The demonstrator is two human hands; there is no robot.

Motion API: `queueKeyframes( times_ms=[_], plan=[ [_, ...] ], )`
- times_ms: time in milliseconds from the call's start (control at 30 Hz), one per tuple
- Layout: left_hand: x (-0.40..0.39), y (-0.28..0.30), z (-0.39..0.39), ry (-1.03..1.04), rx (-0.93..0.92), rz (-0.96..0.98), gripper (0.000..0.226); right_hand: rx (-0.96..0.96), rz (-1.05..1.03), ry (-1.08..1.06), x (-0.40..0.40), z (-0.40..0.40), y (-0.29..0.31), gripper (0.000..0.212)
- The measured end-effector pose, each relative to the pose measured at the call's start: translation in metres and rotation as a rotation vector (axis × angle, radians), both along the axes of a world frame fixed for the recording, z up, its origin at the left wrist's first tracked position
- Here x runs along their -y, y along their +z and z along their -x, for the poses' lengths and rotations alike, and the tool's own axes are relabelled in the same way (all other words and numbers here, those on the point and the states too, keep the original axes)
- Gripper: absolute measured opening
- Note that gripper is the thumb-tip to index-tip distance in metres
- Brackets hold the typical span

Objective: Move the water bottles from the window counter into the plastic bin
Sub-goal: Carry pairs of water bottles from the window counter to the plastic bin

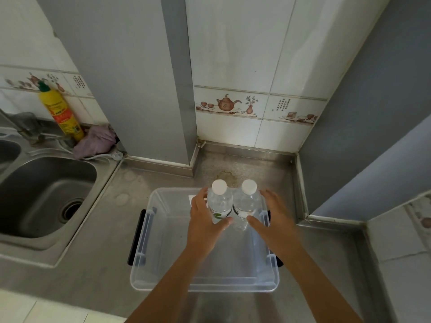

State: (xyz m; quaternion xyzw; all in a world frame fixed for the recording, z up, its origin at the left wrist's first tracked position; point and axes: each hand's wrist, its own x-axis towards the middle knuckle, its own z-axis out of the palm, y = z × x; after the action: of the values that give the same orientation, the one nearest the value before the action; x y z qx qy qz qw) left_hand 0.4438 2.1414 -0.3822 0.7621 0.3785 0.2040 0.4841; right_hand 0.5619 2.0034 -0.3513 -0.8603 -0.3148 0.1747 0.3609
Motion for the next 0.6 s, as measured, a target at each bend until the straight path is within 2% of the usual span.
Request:
queueKeyframes(
  times_ms=[67,167,367,500,600],
  plan=[
    [0.006,0.011,0.010,0.054,-0.026,-0.053,0.092,0.102,0.074,0.020,0.011,0.003,0.002,0.065],
    [0.019,0.028,0.029,0.099,-0.092,-0.281,0.077,0.168,0.020,0.017,0.028,0.015,0.010,0.052],
    [0.047,0.057,0.057,0.003,-0.202,-0.721,0.046,0.383,0.050,0.045,0.057,0.043,0.038,0.058],
    [0.062,0.078,0.071,-0.109,-0.244,-0.935,0.046,0.542,0.049,-0.050,0.078,0.078,0.065,0.048],
    [0.068,0.088,0.083,-0.188,-0.187,-1.009,0.050,0.602,0.013,-0.123,0.095,0.106,0.077,0.045]
  ],
)
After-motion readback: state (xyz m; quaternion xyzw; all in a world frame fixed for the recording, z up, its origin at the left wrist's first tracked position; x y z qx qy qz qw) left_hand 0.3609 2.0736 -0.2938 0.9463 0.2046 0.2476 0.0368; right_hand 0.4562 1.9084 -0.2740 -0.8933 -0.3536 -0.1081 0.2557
